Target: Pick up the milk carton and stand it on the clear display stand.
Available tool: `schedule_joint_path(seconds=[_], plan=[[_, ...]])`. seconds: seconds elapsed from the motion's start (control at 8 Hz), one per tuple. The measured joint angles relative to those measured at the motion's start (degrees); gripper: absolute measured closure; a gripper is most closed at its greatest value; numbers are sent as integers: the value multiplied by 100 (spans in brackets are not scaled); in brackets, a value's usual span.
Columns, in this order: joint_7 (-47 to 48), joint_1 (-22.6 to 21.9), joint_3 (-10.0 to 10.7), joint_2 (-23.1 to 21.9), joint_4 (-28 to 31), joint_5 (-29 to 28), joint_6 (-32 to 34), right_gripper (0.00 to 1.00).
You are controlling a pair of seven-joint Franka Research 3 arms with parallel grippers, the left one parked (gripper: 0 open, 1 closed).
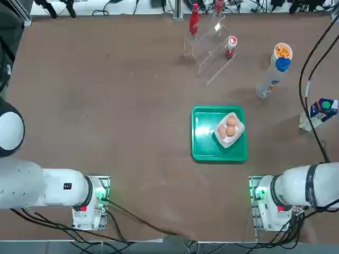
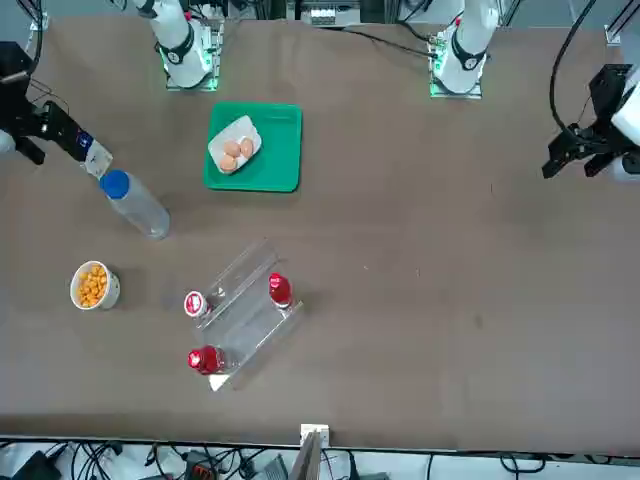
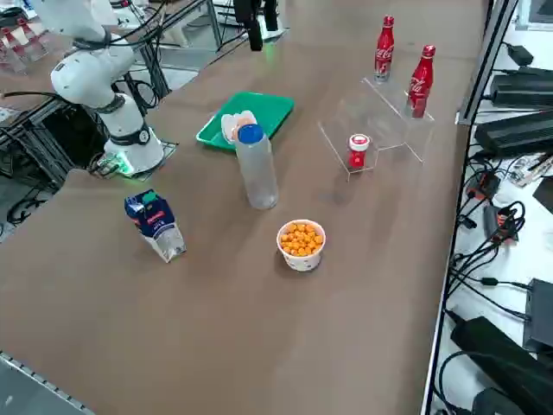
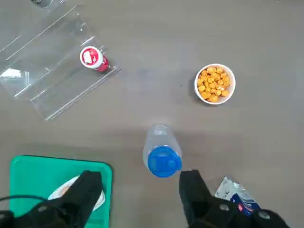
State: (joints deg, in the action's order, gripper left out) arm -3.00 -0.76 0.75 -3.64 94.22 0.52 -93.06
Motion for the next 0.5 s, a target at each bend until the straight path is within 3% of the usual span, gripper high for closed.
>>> schedule_joint_path(seconds=[0.5], plan=[[-3,15,6,25,-52,-36,191,0]])
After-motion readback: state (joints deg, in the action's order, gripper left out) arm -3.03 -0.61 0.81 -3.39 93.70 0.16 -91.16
